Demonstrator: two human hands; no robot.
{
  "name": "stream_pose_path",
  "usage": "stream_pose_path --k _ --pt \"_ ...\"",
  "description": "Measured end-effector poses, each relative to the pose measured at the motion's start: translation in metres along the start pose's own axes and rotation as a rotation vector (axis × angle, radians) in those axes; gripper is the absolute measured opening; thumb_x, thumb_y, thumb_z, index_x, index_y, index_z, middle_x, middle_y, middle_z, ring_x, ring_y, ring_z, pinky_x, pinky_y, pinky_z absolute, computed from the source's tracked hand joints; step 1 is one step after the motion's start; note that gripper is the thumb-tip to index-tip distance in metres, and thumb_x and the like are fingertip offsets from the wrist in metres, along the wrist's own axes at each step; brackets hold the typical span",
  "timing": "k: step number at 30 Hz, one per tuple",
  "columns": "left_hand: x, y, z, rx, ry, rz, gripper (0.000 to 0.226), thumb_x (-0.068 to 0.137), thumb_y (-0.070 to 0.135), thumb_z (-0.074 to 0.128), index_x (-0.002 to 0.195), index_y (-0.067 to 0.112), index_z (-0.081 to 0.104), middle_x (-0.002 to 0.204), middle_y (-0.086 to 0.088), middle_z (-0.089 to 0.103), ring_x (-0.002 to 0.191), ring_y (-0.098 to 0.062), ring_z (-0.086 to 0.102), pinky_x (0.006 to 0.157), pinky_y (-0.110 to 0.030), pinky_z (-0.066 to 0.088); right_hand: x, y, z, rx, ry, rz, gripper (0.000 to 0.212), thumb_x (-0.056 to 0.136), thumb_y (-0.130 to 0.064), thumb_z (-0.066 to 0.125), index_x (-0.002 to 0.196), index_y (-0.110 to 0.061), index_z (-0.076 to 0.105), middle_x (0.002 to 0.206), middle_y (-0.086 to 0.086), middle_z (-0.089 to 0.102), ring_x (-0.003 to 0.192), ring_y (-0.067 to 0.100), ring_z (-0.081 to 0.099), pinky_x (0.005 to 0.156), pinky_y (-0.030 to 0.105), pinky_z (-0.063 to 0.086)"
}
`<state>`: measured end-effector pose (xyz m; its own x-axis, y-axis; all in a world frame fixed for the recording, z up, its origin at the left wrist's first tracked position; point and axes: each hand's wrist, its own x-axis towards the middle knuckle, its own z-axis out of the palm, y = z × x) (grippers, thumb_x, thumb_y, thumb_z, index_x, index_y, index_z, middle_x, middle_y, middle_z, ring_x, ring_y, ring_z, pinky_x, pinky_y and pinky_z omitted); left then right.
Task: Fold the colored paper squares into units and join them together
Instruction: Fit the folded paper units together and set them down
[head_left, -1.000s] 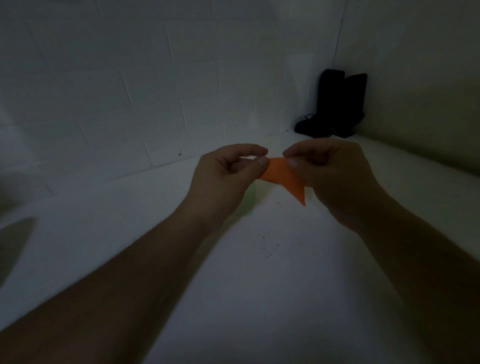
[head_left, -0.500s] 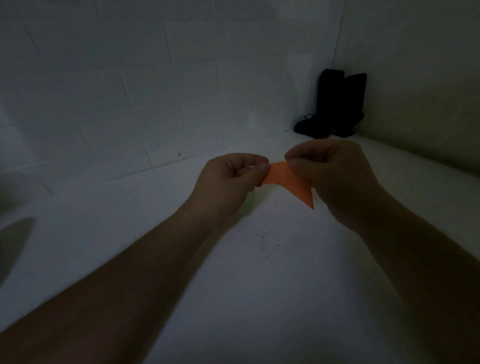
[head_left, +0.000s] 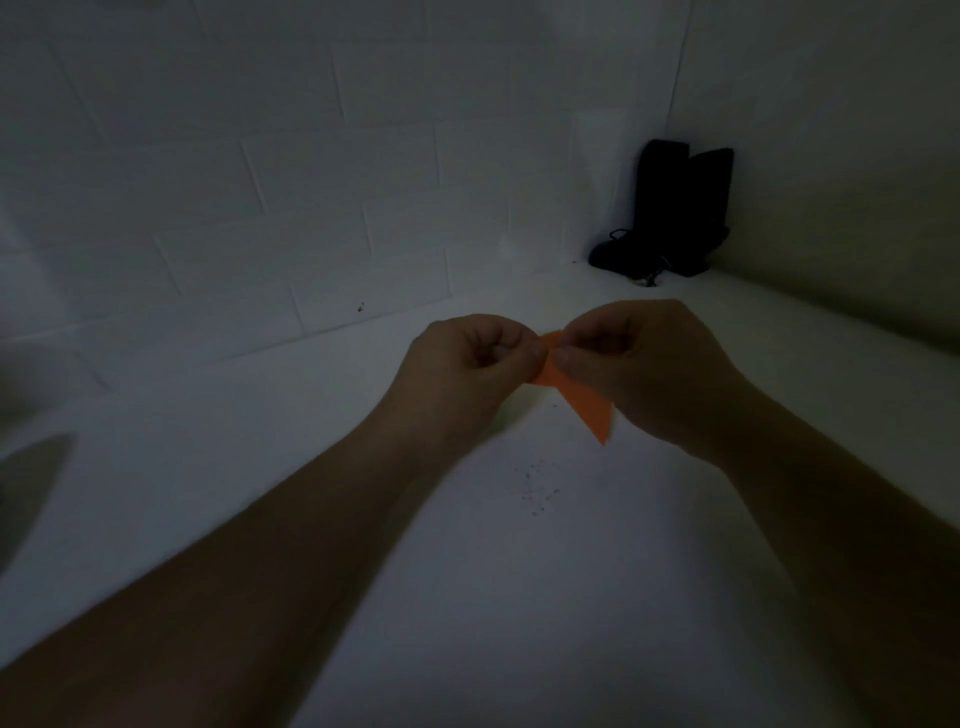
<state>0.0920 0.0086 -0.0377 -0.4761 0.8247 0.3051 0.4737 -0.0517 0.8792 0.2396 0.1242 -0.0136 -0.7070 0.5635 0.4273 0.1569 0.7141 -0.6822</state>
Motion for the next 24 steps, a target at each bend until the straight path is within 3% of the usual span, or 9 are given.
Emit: stream_pose_path --k 6,9,11,14,16,18,22,24 --pt "0.002 0.0012 0.0004 -0.115 0.005 -0.056 0.013 0.097 0.022 0.07 0.089 0.016 0.079 0.072 0.007 0.075 0.063 0.001 0.065 0.059 -0.013 0.049 0.003 0.0046 0.0016 0.183 -0.007 0.133 0.017 0.091 -0.018 0.071 0.076 -0.027 0.074 0.077 -0.002 0.072 0.067 0.015 0.066 0.06 0.019 0.052" --pt "0.0058 -0.0021 -0.0007 -0.116 0.009 -0.066 0.018 0.097 0.028 0.069 0.091 0.017 0.082 0.084 -0.005 0.078 0.079 -0.02 0.071 0.082 -0.039 0.061 0.005 0.0081 0.0018 0.248 0.017 0.205 0.017 0.09 -0.016 0.07 0.074 -0.02 0.075 0.076 0.006 0.071 0.066 0.022 0.064 0.063 0.033 0.05" --pt "0.0078 -0.0024 0.0001 -0.154 0.017 -0.088 0.025 0.1 0.03 0.063 0.093 0.014 0.082 0.093 -0.014 0.078 0.094 -0.036 0.071 0.095 -0.05 0.057 0.0052 0.0091 0.0019 0.268 0.013 0.222 0.017 0.089 -0.014 0.069 0.074 -0.018 0.074 0.074 0.005 0.071 0.063 0.012 0.063 0.061 0.027 0.05" --pt "0.0078 0.0024 0.002 -0.255 0.023 -0.143 0.03 0.104 0.026 0.057 0.099 0.006 0.079 0.101 -0.02 0.076 0.092 -0.028 0.071 0.095 -0.046 0.057 0.0052 0.0098 0.0025 0.301 0.009 0.239 0.016 0.089 -0.013 0.069 0.076 -0.018 0.075 0.07 -0.002 0.071 0.06 0.003 0.063 0.054 0.017 0.049" --pt "0.0066 0.002 0.0028 -0.196 -0.018 -0.104 0.025 0.099 0.03 0.065 0.097 0.01 0.08 0.099 -0.018 0.076 0.092 -0.03 0.071 0.096 -0.049 0.056 0.0049 0.009 0.0033 0.335 0.003 0.251 0.016 0.09 -0.013 0.07 0.076 -0.02 0.074 0.068 -0.007 0.072 0.06 0.002 0.065 0.052 0.014 0.048" --pt "0.005 -0.0007 0.0035 -0.153 -0.045 -0.069 0.021 0.093 0.035 0.071 0.093 0.016 0.081 0.096 -0.016 0.076 0.092 -0.033 0.071 0.093 -0.049 0.056 0.0046 0.0085 0.0052 0.376 -0.022 0.262 0.017 0.09 -0.013 0.07 0.076 -0.02 0.074 0.071 -0.004 0.073 0.065 0.005 0.067 0.057 0.019 0.05" --pt "0.0064 -0.0034 0.0042 -0.195 0.008 -0.037 0.014 0.096 0.021 0.071 0.087 0.014 0.079 0.086 -0.017 0.075 0.076 -0.018 0.064 0.078 -0.035 0.051 0.0048 0.0068 0.0053 0.452 -0.022 0.305 0.012 0.09 -0.013 0.071 0.079 -0.017 0.075 0.08 0.006 0.075 0.075 0.02 0.072 0.066 0.03 0.06" --pt "0.0061 -0.0013 0.0036 -0.205 0.021 -0.029 0.014 0.096 0.014 0.069 0.085 0.012 0.078 0.076 -0.006 0.075 0.073 -0.009 0.065 0.075 -0.026 0.051 0.0051 0.0064 0.0046 0.473 -0.027 0.322 0.014 0.09 -0.012 0.071 0.077 -0.017 0.075 0.085 0.011 0.074 0.084 0.028 0.073 0.078 0.04 0.062"
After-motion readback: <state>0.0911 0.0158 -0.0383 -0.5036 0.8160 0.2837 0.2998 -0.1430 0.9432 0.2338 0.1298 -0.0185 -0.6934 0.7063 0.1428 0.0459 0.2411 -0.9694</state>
